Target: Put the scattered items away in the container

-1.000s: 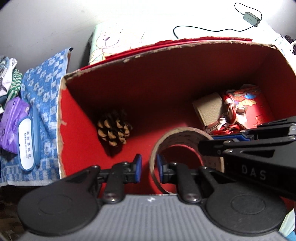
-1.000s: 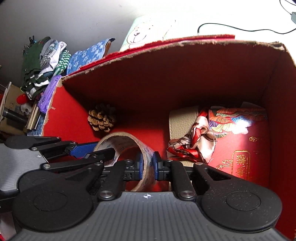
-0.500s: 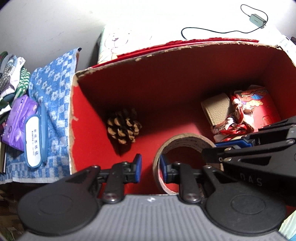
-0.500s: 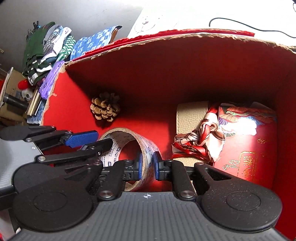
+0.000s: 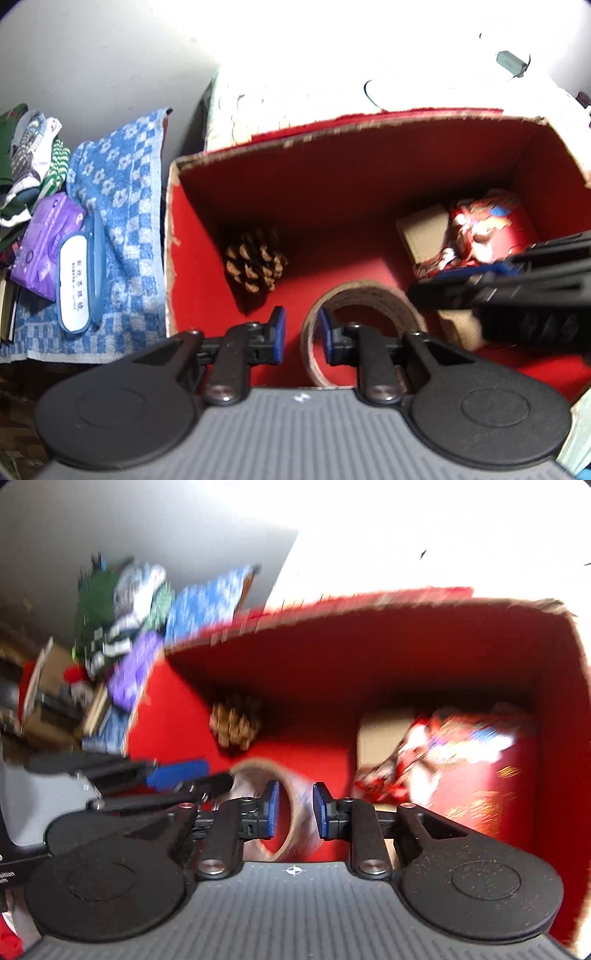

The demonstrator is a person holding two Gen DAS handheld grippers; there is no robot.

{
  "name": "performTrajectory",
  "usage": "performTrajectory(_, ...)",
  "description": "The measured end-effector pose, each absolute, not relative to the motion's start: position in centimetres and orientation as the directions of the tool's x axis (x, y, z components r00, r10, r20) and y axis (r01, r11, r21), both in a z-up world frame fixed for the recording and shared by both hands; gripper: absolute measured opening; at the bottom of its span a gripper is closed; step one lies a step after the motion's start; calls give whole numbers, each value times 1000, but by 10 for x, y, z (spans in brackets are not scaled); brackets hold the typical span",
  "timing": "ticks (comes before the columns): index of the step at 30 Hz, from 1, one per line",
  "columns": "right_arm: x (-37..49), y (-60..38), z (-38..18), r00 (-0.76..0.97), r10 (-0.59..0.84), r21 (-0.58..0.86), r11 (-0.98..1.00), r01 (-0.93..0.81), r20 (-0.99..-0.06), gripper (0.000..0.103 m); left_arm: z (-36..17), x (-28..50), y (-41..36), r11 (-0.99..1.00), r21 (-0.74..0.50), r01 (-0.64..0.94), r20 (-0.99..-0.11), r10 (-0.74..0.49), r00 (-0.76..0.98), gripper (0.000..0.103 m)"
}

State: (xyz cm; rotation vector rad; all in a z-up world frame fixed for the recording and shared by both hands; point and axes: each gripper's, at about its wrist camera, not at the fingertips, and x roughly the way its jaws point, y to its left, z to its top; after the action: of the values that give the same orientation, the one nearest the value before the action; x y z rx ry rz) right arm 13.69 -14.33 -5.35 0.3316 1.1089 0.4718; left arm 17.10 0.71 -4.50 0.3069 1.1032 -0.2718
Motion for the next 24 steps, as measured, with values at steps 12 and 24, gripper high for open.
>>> performTrajectory(12,139,-172,-62,484,360,374,925,-71,-798,13,-48,170,-42,881,-35,471,-895,-238,378,22)
performTrajectory(24,136,-175,-64,490,382,398,914,-76,-783,12,-73,175,-53,881,-1,473,-926,-179,332,22)
